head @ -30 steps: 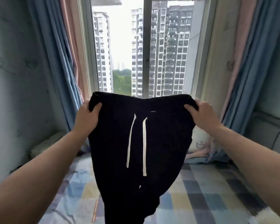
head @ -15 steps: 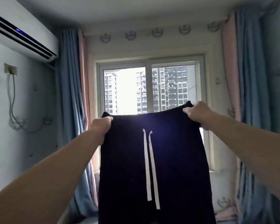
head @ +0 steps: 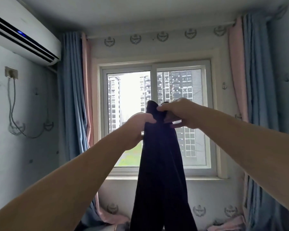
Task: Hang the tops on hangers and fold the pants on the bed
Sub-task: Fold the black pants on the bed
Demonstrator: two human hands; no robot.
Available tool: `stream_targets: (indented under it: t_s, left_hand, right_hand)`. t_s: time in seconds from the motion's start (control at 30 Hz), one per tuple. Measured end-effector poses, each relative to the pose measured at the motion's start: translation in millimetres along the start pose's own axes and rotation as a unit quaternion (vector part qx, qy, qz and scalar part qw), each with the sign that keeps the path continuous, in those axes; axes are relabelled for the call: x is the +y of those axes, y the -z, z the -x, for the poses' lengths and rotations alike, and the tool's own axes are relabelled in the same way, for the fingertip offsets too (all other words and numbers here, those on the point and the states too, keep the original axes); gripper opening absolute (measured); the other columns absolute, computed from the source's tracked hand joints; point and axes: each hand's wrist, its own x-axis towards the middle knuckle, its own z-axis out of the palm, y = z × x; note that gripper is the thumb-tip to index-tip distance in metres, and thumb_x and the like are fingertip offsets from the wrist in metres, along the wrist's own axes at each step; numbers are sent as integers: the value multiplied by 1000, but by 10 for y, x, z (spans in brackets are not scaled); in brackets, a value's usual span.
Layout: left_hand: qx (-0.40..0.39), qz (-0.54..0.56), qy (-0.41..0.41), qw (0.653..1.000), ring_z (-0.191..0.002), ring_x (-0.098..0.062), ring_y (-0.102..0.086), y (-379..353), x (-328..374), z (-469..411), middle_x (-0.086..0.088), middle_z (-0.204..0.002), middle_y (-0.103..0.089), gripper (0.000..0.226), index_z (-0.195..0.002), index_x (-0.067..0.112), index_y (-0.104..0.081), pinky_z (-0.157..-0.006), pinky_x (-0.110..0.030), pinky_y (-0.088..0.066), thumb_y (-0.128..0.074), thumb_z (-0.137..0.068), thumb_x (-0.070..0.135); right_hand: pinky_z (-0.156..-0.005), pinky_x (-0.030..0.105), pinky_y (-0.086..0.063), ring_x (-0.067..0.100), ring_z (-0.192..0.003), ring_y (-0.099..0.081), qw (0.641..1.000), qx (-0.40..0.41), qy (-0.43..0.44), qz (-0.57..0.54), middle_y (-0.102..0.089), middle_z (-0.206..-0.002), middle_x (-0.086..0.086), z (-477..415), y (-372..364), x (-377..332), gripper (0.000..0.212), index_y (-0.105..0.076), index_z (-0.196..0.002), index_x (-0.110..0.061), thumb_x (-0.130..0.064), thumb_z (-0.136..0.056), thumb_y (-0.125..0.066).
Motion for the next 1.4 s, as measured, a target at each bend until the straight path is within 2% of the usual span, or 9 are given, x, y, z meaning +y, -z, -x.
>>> stream_targets:
  t_s: [0.1,0.23,0.37,0.43,0.53,0.67,1.0,1.2,1.4]
  left_hand:
    - [-17,-63,2,998,-106,-24,-70,21,-74,43,-8,-120,-69,70,-131,11,-52,-97,-47,-55,-79,-67,18]
    - [82,-1,-16,996,-104,-36,-70,68,-234,6,-21,-119,-68,45,-122,9,-53,-93,-56,-57,-69,-82,-4]
    - [89,41,2,995,-100,-34,-70,306,-286,-5,-21,-118,-69,37,-118,9,-59,-90,-53,-58,-58,-84,-6]
    - [77,64,4,995,-95,-34,-70,432,-264,21,-22,-119,-69,41,-121,6,-61,-88,-51,-58,-56,-83,-8]
    - [51,106,1,993,-95,-37,-70,585,-208,57,-24,-112,-72,43,-121,1,-63,-94,-58,-54,-52,-81,-9]
    - [26,110,10,994,-87,-33,-69,787,-203,86,-16,-99,-72,42,-113,3,-67,-89,-55,-57,-49,-77,-7]
    - [141,-41,-44,988,-91,-27,-66,1365,23,683,-7,-95,-73,25,-95,17,-68,-79,-40,-54,-59,-85,-3]
    - [174,-120,-123,970,-80,-23,-65,1455,422,1351,4,-74,-70,45,-65,39,-73,-74,-40,-54,-61,-86,1]
    - [176,-115,-110,971,-89,-32,-66,1463,560,2229,-7,-90,-70,23,-81,25,-71,-87,-55,-56,-63,-85,4]
  right_hand:
    - [-89,40,-54,16,-80,-76,1000,-21,12,-1,-78,-85,5,36,-13,-32,35,-73,-94,-10,-44,-89,-69]
    - [-94,39,-52,17,-96,-74,998,-57,22,0,-78,-99,5,92,-23,19,37,-76,-104,-10,-42,-97,-57]
    - [-100,45,-49,20,-113,-64,993,93,71,-2,-71,-122,-2,113,43,371,33,-69,-116,-22,-45,-93,-64]
    - [-105,50,-42,21,-124,-51,990,141,13,-2,-50,-146,-1,196,3,639,69,-48,-141,-30,-63,-84,-67]
    - [-113,62,-31,29,-139,-40,985,-8,-128,-119,-39,-154,7,308,-166,1109,105,-27,-153,-41,-83,-66,-67]
    - [-104,45,-50,33,-131,-55,935,-210,-135,-252,-60,-141,11,445,-549,1320,63,-63,-135,-20,-65,-92,-57]
    - [-80,34,-61,20,-89,-76,991,87,-22,-102,-78,-103,4,744,-873,298,25,-70,-109,-15,-22,-86,-79]
    - [-60,17,-54,8,-74,-74,989,129,36,-55,-77,-91,-3,1308,-955,-297,16,-72,-101,-19,-26,-87,-78]
    - [-56,13,-53,7,-71,-74,989,117,61,-64,-77,-82,-8,2164,-1028,-568,8,-71,-94,-23,-24,-88,-76]
